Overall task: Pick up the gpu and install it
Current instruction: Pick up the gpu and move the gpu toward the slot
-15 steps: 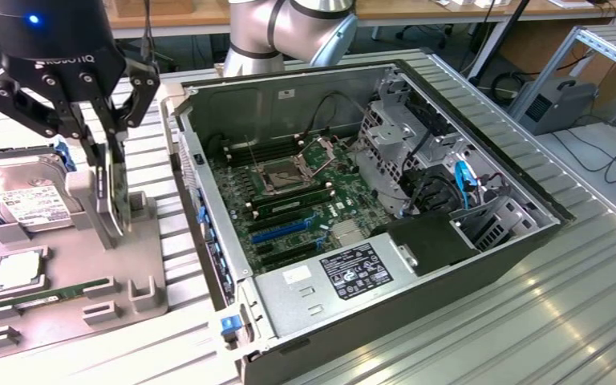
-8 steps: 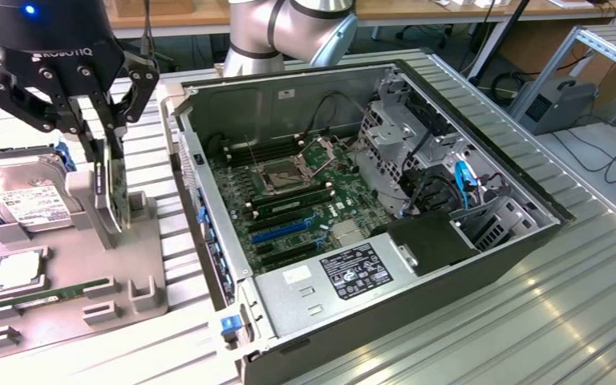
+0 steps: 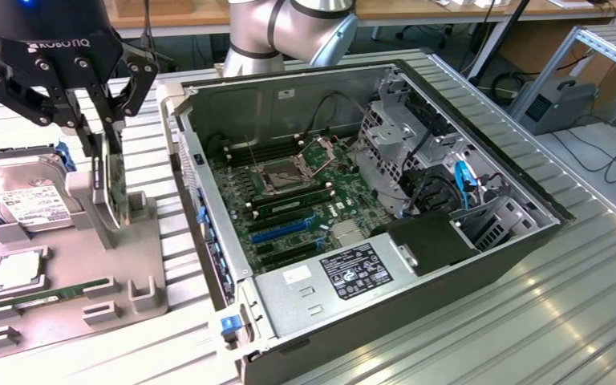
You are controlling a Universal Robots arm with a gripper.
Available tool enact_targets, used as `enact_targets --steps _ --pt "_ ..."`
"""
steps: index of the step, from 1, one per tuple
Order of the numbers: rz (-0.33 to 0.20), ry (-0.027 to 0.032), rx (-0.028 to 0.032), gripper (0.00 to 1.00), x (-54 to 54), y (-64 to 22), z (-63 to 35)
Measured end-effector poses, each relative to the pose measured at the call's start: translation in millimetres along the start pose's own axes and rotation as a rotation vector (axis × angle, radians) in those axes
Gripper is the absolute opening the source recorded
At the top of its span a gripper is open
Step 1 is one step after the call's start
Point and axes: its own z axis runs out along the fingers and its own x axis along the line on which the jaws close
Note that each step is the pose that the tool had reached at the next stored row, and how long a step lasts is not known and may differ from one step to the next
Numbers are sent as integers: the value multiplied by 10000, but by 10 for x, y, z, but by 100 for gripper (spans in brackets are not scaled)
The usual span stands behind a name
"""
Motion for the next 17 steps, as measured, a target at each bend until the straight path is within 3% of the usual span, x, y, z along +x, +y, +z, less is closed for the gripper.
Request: enact_targets --steps 17 --pt "1 0 0 27 -7 -2 -119"
